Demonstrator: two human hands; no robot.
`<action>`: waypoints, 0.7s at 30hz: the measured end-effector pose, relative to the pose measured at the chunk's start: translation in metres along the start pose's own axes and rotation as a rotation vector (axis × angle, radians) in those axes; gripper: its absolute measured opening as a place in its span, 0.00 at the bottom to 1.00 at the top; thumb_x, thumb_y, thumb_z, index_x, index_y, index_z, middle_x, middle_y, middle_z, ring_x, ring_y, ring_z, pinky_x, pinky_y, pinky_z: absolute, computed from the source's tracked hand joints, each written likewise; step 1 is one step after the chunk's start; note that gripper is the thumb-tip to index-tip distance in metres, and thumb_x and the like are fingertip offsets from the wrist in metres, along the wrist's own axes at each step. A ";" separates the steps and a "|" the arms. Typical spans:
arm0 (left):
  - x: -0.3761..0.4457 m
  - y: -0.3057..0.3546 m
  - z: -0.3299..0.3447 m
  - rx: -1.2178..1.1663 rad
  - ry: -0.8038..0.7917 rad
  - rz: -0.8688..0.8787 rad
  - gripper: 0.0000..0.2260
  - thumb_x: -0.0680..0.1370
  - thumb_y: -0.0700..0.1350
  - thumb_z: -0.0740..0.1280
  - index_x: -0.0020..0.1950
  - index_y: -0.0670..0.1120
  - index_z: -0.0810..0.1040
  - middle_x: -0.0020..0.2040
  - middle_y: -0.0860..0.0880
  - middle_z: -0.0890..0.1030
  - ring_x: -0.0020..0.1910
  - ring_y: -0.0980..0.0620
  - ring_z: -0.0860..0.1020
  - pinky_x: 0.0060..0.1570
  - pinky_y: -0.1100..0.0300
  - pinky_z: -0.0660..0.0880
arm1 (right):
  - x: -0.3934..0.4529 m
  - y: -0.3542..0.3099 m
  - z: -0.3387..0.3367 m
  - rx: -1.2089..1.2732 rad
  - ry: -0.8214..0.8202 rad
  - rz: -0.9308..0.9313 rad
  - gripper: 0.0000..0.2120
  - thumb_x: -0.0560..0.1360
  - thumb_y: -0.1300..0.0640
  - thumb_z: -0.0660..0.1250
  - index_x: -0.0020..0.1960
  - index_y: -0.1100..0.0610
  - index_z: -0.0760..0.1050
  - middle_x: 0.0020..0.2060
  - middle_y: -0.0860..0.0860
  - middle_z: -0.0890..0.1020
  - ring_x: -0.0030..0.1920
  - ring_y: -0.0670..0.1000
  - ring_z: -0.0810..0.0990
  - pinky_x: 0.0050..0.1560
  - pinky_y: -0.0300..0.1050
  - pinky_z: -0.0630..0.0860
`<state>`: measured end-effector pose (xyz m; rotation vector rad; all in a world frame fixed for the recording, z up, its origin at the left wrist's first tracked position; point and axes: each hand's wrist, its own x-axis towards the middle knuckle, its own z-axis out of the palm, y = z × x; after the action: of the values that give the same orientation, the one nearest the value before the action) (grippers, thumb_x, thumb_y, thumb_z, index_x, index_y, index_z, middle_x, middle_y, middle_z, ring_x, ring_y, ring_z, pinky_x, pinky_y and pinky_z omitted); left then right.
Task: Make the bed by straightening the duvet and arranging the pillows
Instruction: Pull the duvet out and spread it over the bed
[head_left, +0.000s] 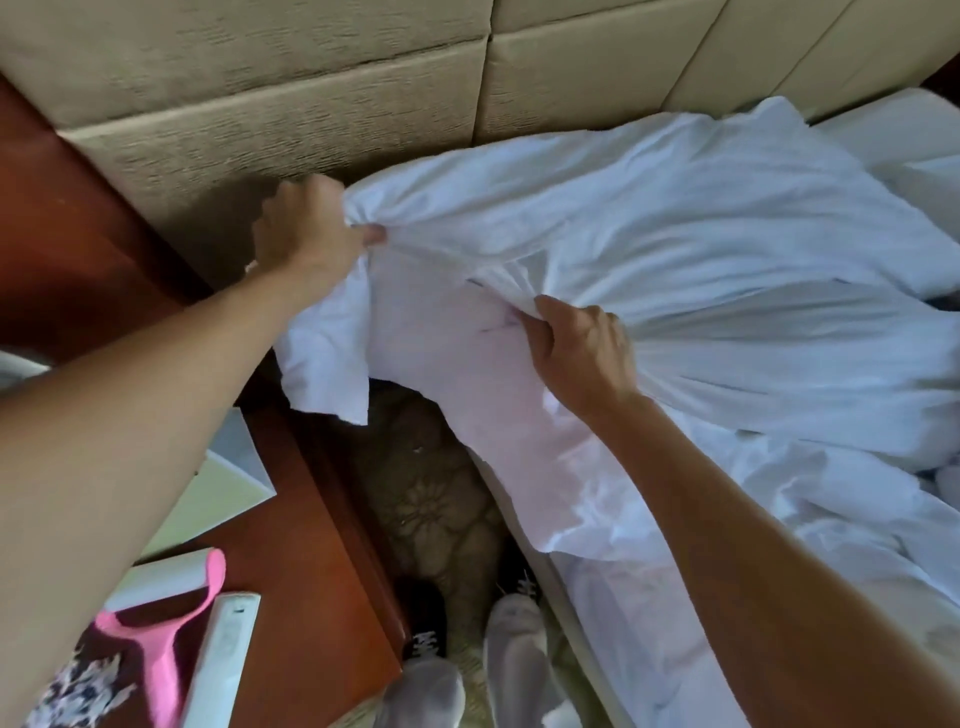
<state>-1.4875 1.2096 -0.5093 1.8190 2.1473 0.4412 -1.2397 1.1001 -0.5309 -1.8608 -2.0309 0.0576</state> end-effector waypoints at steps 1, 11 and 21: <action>0.001 0.002 -0.001 -0.042 0.034 -0.026 0.19 0.70 0.57 0.75 0.48 0.44 0.79 0.50 0.38 0.82 0.52 0.34 0.80 0.48 0.45 0.78 | -0.005 -0.007 -0.012 0.029 0.018 -0.032 0.19 0.79 0.52 0.64 0.35 0.53 0.58 0.21 0.59 0.68 0.24 0.64 0.68 0.31 0.47 0.62; -0.009 -0.017 0.058 0.080 0.059 -0.190 0.15 0.77 0.48 0.68 0.61 0.43 0.75 0.63 0.36 0.75 0.62 0.34 0.73 0.59 0.42 0.72 | -0.008 -0.015 0.045 -0.032 -0.630 0.086 0.35 0.76 0.38 0.64 0.76 0.51 0.58 0.74 0.56 0.65 0.74 0.58 0.62 0.72 0.55 0.58; -0.076 0.009 0.107 0.000 -0.293 -0.040 0.22 0.79 0.49 0.65 0.69 0.42 0.66 0.66 0.38 0.69 0.63 0.38 0.73 0.57 0.44 0.74 | -0.143 0.071 0.016 -0.081 -0.249 0.071 0.37 0.74 0.37 0.66 0.78 0.50 0.61 0.77 0.51 0.64 0.78 0.51 0.58 0.78 0.55 0.52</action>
<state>-1.4235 1.1402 -0.6017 1.7159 1.9783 0.1528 -1.1705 0.9741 -0.6019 -2.0648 -2.1569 0.2409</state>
